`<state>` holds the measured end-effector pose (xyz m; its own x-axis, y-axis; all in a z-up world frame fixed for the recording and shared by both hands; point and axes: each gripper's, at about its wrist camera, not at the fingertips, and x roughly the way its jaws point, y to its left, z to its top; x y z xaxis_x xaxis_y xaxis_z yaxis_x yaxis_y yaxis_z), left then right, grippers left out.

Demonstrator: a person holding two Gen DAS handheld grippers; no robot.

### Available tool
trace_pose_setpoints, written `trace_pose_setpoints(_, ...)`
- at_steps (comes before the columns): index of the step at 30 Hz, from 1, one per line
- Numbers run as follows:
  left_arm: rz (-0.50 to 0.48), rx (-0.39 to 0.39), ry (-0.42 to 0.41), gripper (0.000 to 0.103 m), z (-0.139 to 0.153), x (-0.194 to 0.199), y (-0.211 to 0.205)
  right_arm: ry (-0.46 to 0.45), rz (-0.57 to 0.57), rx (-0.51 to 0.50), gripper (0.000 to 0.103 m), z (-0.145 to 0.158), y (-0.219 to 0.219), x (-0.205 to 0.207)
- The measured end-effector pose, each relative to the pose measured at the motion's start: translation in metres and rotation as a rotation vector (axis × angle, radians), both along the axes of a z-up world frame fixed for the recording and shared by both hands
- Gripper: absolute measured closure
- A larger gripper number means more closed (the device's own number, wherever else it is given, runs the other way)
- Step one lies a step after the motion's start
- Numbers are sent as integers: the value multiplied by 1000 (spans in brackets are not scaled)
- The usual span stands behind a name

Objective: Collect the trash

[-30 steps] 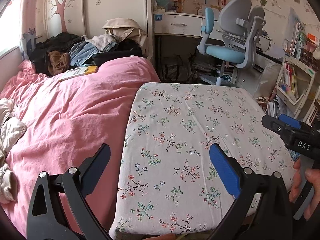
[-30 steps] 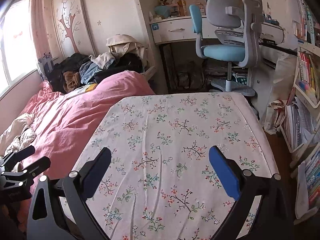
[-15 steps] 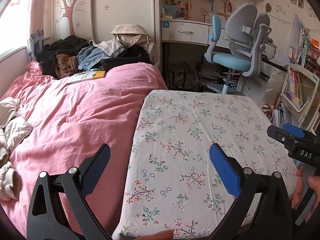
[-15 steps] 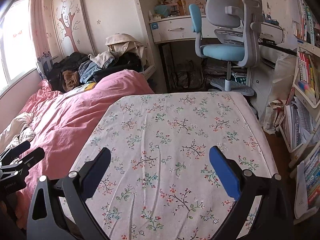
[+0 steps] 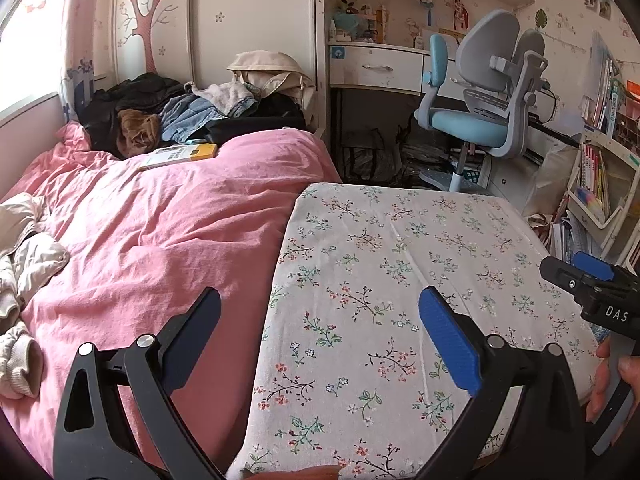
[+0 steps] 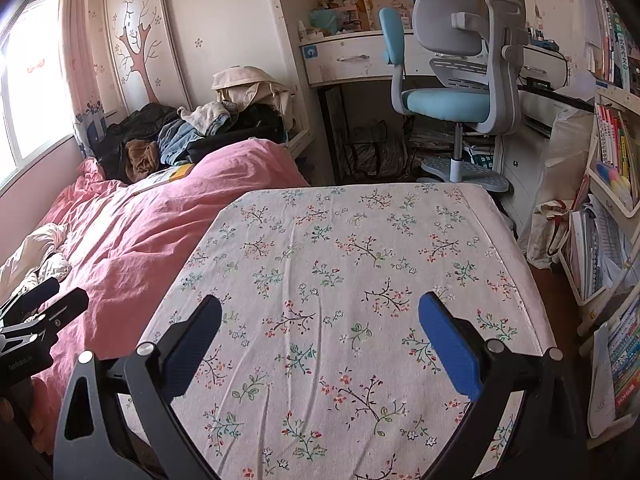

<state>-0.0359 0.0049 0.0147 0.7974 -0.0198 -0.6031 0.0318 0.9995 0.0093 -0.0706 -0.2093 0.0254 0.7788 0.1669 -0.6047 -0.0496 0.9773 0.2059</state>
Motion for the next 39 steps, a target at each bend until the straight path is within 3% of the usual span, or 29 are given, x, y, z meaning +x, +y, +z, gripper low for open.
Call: trace_pose_setpoints(39,-5,3,6,7,-3,0,-2,1,10,-8,8,-2,2,-1)
